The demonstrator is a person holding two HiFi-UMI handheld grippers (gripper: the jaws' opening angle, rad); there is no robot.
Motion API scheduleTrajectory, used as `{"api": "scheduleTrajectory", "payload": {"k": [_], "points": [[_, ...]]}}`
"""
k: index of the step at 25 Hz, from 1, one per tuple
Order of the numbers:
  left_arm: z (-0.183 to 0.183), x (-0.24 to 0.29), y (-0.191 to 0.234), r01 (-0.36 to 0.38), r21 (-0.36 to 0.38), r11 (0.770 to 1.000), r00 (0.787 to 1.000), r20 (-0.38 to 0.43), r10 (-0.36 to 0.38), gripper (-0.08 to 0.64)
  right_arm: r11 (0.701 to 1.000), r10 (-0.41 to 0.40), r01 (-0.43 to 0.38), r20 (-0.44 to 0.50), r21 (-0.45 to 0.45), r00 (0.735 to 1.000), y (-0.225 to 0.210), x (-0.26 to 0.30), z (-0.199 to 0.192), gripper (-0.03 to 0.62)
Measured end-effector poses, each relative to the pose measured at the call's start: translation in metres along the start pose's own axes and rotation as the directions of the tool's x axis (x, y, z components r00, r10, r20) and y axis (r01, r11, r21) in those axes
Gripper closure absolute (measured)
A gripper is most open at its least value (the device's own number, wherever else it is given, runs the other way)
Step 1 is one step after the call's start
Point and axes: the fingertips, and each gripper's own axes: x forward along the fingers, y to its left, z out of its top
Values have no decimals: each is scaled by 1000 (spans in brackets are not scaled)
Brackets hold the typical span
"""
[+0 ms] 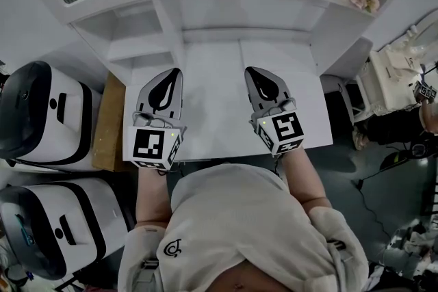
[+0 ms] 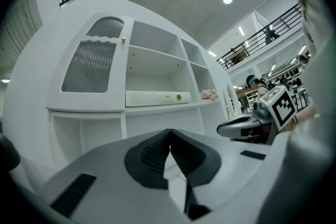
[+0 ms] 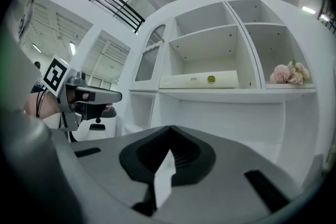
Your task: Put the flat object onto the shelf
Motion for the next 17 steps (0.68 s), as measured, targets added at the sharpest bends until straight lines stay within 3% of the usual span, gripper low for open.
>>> {"api": "scheduleTrajectory", "payload": {"k": [6,17], "points": [[-9,6,-9,34,-13,999,999,-34,-35,548,999,6,-5,11,-43,1000,0,0,4,588],[-10,12,-12,29,-6,1000,999,-42,-29,548,999,16,-15,28,-29,999,2,-2,6,588]]}}
